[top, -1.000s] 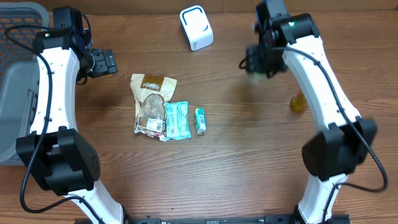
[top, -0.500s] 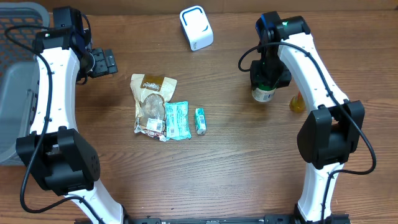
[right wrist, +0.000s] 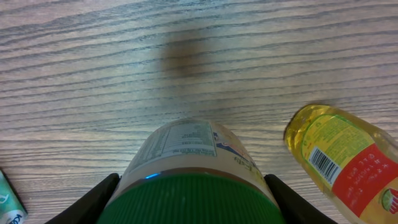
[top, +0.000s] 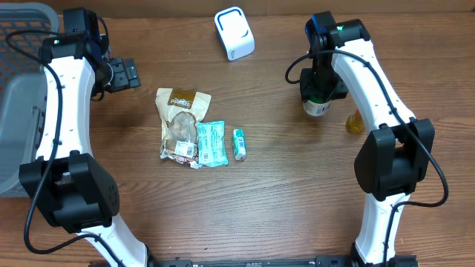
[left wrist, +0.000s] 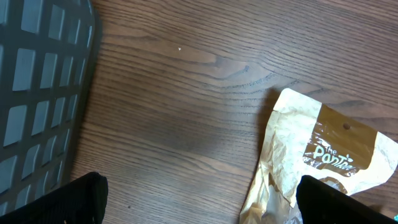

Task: Scan the item barcode
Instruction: 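Move the tub right and set it down beside the yellow bottle, then release the tub and move the right gripper left toward the snacks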

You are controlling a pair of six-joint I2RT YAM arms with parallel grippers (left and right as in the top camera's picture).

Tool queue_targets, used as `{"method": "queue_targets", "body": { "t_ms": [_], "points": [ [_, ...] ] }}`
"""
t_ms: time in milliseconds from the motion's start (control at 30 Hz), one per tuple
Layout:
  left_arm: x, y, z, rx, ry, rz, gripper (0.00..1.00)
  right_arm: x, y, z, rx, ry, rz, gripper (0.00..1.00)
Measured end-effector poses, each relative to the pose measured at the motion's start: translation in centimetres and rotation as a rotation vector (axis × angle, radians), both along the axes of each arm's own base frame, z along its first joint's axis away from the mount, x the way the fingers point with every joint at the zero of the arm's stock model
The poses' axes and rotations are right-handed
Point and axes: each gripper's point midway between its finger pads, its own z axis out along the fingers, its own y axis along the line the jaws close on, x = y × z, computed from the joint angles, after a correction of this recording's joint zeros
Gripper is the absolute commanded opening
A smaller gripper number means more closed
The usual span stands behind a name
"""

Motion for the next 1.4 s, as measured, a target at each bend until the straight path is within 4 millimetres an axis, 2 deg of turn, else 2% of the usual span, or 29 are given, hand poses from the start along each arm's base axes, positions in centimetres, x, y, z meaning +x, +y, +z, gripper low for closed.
{"method": "queue_targets", "body": {
  "t_ms": [200, 500, 733, 900, 1000, 1033, 1067, 1133, 1400],
  "points": [
    [0.0, 0.0, 0.0, 0.000, 0.000, 0.000, 1.00, 0.7, -0.1, -0.5, -0.006, -0.027, -0.002, 0.33],
    [0.0, 0.0, 0.0, 0.000, 0.000, 0.000, 0.99, 0.3, -1.6, -4.6, -0.094, -0.019, -0.003, 0.36],
    [0.0, 0.0, 0.0, 0.000, 0.000, 0.000, 0.99, 1.0, -2.7, -7.3, -0.099, -0.058, -0.027, 0.41],
    [0.0, 0.0, 0.0, 0.000, 0.000, 0.000, 0.99, 1.3, -3.9, -7.5, -0.103, -0.068, -0.056, 0.55],
    [0.0, 0.0, 0.0, 0.000, 0.000, 0.000, 1.00, 1.4, -4.3, -7.5, -0.105, -0.070, -0.065, 0.78],
    [0.0, 0.0, 0.0, 0.000, 0.000, 0.000, 1.00, 1.5, -4.4, -7.6, -0.105, -0.073, -0.071, 0.90],
    [0.0, 0.0, 0.0, 0.000, 0.000, 0.000, 1.00, 1.5, -4.5, -7.6, -0.107, -0.075, -0.069, 0.96],
    [0.0, 0.0, 0.0, 0.000, 0.000, 0.000, 0.99, 1.6, -4.5, -7.6, -0.111, -0.082, -0.067, 1.00],
    [0.0, 0.0, 0.0, 0.000, 0.000, 0.000, 1.00, 2.6, -4.4, -7.3, -0.105, -0.121, -0.067, 1.00]
  ]
}}
